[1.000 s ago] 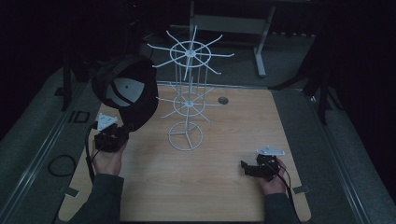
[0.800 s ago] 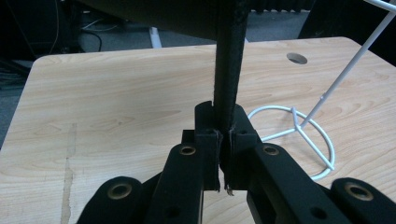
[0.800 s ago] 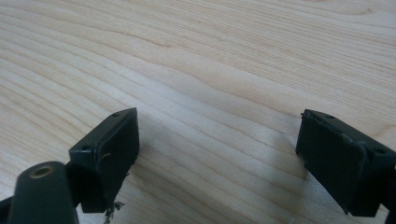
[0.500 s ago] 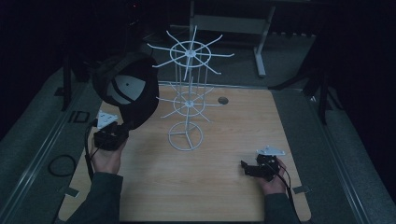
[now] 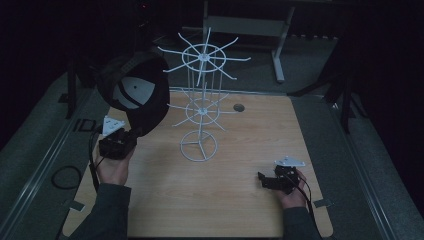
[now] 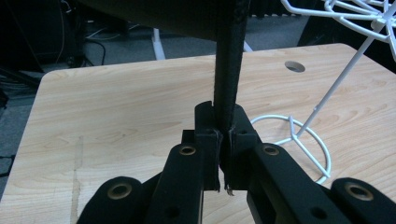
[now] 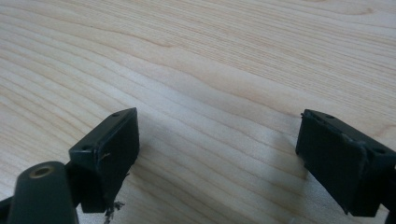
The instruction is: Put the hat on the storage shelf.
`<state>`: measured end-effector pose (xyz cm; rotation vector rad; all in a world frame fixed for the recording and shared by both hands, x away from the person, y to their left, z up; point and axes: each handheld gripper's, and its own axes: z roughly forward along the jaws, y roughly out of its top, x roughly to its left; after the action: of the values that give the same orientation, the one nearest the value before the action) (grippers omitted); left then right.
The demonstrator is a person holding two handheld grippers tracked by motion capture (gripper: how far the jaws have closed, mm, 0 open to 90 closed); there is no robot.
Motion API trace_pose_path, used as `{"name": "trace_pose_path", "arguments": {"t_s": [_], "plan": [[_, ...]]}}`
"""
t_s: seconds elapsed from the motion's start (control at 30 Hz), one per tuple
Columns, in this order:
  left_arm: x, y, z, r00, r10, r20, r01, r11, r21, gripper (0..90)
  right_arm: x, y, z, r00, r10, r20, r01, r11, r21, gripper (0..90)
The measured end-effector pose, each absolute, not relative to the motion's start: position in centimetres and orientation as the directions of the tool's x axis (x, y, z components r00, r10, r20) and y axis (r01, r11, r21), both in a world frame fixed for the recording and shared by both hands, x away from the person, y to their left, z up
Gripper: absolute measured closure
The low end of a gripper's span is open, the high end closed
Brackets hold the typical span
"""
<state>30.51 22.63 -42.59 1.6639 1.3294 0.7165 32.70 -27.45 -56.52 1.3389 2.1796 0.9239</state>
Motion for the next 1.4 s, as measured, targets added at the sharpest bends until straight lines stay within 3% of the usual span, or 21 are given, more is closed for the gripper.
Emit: {"name": "trace_pose_path", "arguments": {"t_s": [1.4], "plan": [[30.4,21.8,-40.8,0.256,0.964,-0.070,0.447,-0.054,0.893,86.6,32.7,-27.5,-56.5,-0.450,0.893,-0.011,0.613,0.318,0.723,13.1]]}}
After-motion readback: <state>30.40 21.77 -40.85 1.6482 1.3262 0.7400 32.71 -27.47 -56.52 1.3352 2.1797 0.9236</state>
